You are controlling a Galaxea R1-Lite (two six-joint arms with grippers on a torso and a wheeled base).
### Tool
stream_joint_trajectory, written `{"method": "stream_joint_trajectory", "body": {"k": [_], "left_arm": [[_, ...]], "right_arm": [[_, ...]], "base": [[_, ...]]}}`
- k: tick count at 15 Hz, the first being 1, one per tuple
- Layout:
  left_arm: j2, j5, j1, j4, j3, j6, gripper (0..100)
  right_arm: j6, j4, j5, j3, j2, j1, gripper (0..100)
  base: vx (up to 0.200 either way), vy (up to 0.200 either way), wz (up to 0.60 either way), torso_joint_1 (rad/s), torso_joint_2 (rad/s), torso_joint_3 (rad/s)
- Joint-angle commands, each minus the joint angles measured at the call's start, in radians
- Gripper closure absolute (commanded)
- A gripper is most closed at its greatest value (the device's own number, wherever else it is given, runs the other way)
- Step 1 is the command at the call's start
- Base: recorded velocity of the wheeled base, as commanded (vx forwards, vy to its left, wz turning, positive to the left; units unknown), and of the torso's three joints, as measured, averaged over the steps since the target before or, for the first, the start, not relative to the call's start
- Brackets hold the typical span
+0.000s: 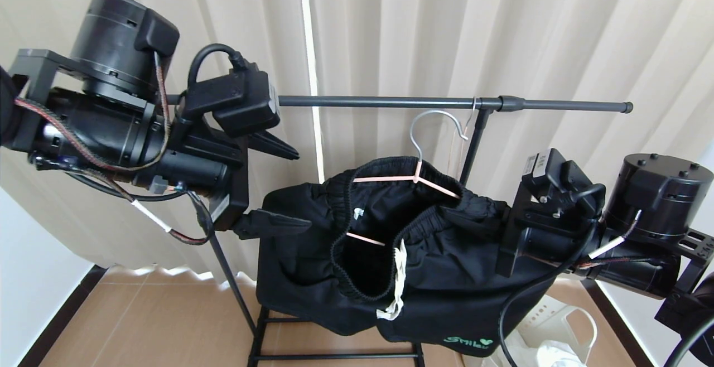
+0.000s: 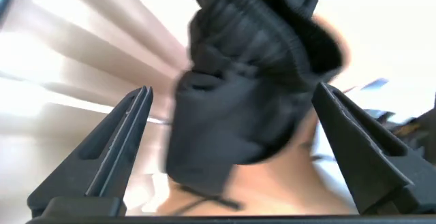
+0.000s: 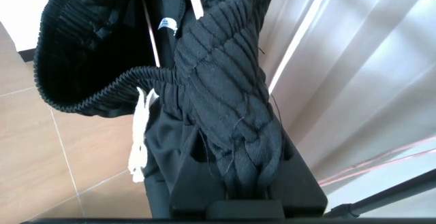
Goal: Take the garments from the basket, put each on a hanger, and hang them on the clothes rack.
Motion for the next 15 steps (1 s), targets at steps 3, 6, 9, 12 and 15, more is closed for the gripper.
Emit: {"method": "stream_joint_trajectory", "body": {"k": [3,6,9,12,15], "left_arm": [[0.066,0.011,-0.042,0.001,0.005,0.044,0],[0.08,0.04,-0.061,-0.01,0.01,0.04,0],[0.094,0.04,-0.064,-0.015,0.001,0.028,0],[0.117,0.042,-0.093,-0.096,0.001,-0.089,0],[0.133,0.072,-0.108,-0.154,0.001,-0.13,0]], "right_arm": [[-0.001,0.001,0.002,0.001,-0.004,0.0,100],[-0.001,0.0,0.017,0.01,-0.009,0.0,100],[-0.001,0.001,0.023,0.014,-0.016,0.002,100],[-0.001,0.0,0.023,0.022,-0.018,0.006,100],[-0.002,0.0,0.037,0.036,-0.039,0.017,100]], "base": [[0.0,0.0,0.0,0.0,0.0,0.0],[0.0,0.0,0.0,0.0,0.0,0.0],[0.0,0.0,0.0,0.0,0.0,0.0],[0.0,0.0,0.0,0.0,0.0,0.0],[0.0,0.0,0.0,0.0,0.0,0.0]]}}
